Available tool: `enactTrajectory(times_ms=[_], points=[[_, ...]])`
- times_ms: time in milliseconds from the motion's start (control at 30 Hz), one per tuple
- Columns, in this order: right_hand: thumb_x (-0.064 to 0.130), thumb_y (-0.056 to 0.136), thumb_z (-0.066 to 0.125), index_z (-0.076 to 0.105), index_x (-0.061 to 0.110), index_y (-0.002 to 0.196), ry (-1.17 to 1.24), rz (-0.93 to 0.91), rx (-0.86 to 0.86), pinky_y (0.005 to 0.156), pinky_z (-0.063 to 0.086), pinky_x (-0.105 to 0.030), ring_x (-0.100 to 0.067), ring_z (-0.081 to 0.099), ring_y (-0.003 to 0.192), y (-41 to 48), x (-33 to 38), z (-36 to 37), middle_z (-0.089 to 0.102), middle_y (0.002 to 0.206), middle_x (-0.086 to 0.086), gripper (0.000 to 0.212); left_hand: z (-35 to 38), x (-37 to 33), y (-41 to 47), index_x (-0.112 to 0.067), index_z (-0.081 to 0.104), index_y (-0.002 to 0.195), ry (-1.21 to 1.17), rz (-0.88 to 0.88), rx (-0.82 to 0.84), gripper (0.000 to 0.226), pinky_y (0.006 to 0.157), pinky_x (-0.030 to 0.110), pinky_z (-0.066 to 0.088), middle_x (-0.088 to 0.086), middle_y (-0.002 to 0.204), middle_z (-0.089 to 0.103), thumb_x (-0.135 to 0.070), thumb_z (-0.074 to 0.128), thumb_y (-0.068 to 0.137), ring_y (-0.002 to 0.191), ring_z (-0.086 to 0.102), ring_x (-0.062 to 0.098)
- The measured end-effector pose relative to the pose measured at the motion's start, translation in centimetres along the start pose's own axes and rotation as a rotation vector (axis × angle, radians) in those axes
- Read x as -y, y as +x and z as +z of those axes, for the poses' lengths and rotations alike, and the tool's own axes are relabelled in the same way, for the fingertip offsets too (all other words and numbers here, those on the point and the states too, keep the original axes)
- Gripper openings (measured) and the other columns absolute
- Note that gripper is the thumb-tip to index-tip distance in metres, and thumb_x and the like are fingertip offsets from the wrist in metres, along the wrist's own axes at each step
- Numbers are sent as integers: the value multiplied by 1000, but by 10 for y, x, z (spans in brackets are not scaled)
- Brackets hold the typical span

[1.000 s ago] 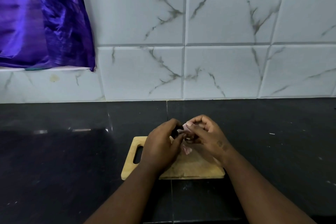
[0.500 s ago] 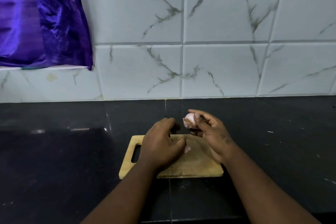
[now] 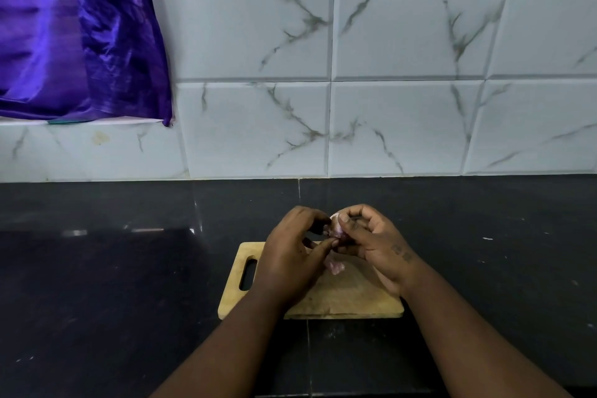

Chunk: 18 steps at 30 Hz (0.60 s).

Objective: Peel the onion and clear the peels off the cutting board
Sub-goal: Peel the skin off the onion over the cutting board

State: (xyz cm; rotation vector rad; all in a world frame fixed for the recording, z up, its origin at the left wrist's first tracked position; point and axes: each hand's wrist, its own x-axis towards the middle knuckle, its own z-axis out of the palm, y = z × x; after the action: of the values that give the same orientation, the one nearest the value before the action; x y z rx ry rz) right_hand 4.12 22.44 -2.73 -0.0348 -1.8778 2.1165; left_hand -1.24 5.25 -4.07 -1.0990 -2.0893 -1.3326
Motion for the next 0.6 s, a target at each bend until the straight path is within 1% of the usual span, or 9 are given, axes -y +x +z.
enactTrajectory(times_ms=[67, 100, 167, 200, 233, 333, 433, 533, 600], points=[[20, 97, 70, 65, 0, 118, 5, -9, 6, 74, 63, -32, -23, 76, 85, -1, 1, 1, 76, 101, -16, 29, 0, 1, 0, -31, 66, 118, -1, -9, -15, 33, 80, 30, 60, -18, 112, 64, -23, 81, 90, 103, 65, 3], [19, 97, 70, 65, 0, 118, 4, -17, 9, 75, 64, -33, -24, 76, 85, -2, 2, 1, 77, 102, -16, 29, 0, 1, 0, -32, 63, 127, -27, -25, -9, 42, 83, 29, 61, -19, 119, 63, -23, 81, 90, 108, 65, 2], [17, 96, 71, 66, 1, 118, -3, -34, 12, 78, 65, -36, -26, 77, 87, -3, 3, 2, 78, 105, -19, 28, 0, 2, 0, -36, 52, 147, -91, -53, 31, 65, 90, 22, 60, -20, 135, 57, -21, 80, 91, 121, 61, -1], [17, 96, 71, 66, 1, 118, -5, -38, 11, 79, 66, -37, -26, 77, 88, -3, 3, 3, 78, 106, -20, 27, -1, 1, 0, -37, 48, 152, -105, -55, 55, 70, 93, 21, 59, -20, 140, 55, -20, 79, 92, 126, 58, -2], [17, 96, 71, 67, 2, 118, -8, -39, 11, 79, 66, -37, -27, 77, 87, -3, 3, 3, 78, 106, -21, 27, -1, 2, 0, -36, 50, 152, -101, -46, 74, 68, 95, 23, 59, -20, 141, 57, -18, 79, 92, 127, 57, -2], [16, 96, 72, 67, 3, 118, -24, -36, 14, 77, 65, -34, -27, 76, 89, -3, 3, 3, 78, 104, -21, 26, -1, 4, 1, -29, 66, 137, -45, -10, 68, 48, 93, 34, 61, -18, 128, 66, -18, 78, 92, 119, 63, 1], [15, 96, 71, 67, 1, 117, -3, -39, 17, 76, 65, -32, -23, 77, 85, -3, 3, 3, 77, 99, -14, 26, -1, 5, 2, -24, 73, 125, -27, 9, 1, 35, 88, 32, 61, -15, 117, 70, -18, 80, 91, 109, 67, 3], [13, 95, 72, 67, -2, 116, 21, -51, 14, 75, 64, -31, -18, 76, 81, -3, 3, 3, 74, 96, -16, 27, -1, 3, 2, -19, 78, 111, -14, 20, -67, 19, 81, 30, 62, -11, 105, 73, -16, 79, 92, 97, 70, 5], [11, 94, 73, 68, -3, 116, 15, -60, 16, 75, 64, -30, -17, 75, 81, -3, 2, 3, 73, 95, -16, 26, -1, 3, 2, -17, 78, 107, -12, 19, -78, 14, 79, 31, 62, -9, 102, 74, -15, 78, 93, 94, 70, 6]])
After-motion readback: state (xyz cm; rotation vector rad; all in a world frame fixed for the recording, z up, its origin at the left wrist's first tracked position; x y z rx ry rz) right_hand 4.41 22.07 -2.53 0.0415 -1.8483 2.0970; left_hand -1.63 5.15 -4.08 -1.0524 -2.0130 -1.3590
